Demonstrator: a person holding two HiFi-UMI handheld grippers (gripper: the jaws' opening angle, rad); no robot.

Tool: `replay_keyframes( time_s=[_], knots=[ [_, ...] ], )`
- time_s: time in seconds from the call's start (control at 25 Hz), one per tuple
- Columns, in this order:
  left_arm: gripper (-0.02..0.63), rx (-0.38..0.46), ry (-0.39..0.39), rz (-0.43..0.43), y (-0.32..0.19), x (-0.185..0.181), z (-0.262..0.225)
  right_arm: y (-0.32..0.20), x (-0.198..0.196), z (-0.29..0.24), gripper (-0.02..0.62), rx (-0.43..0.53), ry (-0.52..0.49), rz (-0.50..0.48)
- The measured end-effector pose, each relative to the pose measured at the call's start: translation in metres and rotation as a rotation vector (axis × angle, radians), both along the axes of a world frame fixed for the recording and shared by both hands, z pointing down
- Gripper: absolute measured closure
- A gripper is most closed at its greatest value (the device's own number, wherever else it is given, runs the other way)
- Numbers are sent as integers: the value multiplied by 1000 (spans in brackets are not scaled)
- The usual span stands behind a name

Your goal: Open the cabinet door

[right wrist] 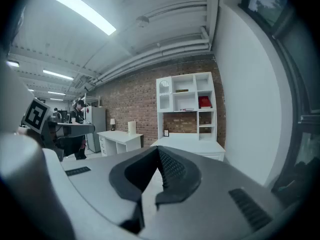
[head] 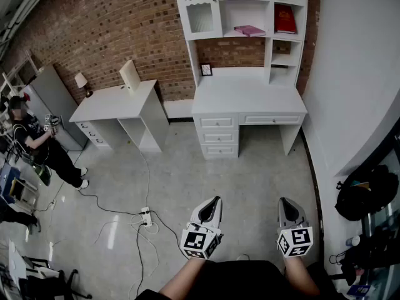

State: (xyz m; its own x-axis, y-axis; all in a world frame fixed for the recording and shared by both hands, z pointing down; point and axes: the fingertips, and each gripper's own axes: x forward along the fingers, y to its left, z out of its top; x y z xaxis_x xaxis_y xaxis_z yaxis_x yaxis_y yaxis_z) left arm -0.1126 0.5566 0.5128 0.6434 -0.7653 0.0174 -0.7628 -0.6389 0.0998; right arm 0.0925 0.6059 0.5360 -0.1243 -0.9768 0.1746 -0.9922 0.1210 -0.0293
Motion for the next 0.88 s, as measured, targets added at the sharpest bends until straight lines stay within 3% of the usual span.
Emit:
replay_keyframes(
  time_s=[0.36,0.76,0.88],
  knots=[
    [586,11,-3,-7,-5,10,-2,-8,25,-4,594,28,-17,46],
    [584,7,21,-18,-3,4,-4,-5,32,-6,589,41,-47,-6],
    [575,16,13,-46,-3,-2,-5,-3,32,-3,531,27,-46,-8]
  ],
)
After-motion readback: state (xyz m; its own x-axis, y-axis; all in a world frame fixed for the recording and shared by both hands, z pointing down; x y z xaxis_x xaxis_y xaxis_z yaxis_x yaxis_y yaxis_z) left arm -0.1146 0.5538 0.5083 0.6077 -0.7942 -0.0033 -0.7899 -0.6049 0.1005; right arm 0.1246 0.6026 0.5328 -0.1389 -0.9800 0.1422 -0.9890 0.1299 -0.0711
